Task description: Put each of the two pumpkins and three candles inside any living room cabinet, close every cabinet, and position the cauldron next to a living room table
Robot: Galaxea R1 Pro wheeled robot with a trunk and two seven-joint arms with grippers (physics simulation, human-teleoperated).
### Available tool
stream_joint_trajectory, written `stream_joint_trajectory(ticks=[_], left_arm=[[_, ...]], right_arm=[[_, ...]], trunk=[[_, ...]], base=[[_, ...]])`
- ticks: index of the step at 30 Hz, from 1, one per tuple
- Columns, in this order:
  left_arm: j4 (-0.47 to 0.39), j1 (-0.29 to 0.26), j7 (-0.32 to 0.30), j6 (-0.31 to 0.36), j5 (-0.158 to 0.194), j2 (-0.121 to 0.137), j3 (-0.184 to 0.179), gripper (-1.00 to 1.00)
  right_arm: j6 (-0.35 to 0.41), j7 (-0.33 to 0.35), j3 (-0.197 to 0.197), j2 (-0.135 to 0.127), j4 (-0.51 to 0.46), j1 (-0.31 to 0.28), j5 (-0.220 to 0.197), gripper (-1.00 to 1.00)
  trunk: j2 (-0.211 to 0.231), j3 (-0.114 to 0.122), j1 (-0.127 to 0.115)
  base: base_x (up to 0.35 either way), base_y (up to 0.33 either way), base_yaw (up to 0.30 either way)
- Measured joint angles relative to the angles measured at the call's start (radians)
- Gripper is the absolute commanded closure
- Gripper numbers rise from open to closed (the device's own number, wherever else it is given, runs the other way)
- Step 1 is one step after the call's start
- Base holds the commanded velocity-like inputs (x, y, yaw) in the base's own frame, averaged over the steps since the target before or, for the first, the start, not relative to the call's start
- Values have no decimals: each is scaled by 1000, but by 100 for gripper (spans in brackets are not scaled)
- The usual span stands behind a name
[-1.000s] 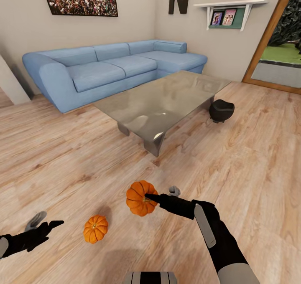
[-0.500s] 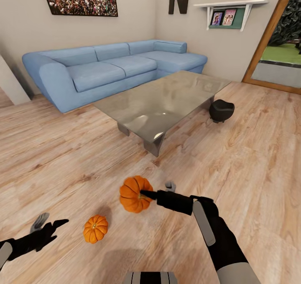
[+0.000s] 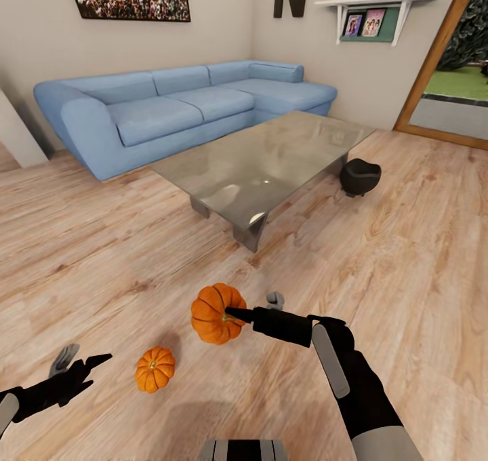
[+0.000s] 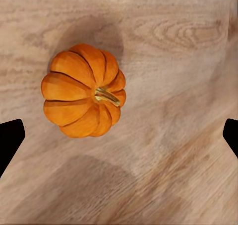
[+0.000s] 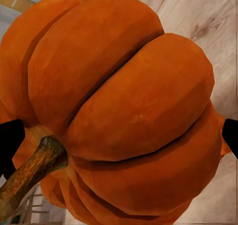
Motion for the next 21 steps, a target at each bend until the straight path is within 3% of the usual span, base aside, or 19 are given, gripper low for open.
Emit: stream_joint_trajectory(ticks=[6,21], left_arm=[[0,0,-6,4,1,0,0,-100],[35,0,-15,2,2,-5,3,-100]], right_arm=[[1,-4,-5,23,-2,0,-1,100],[5,-4,-3,27,-5,0,0,100]], trunk=[[-1,-23,3],[-5,-81,9]], base=[[0,0,0],[0,0,0]])
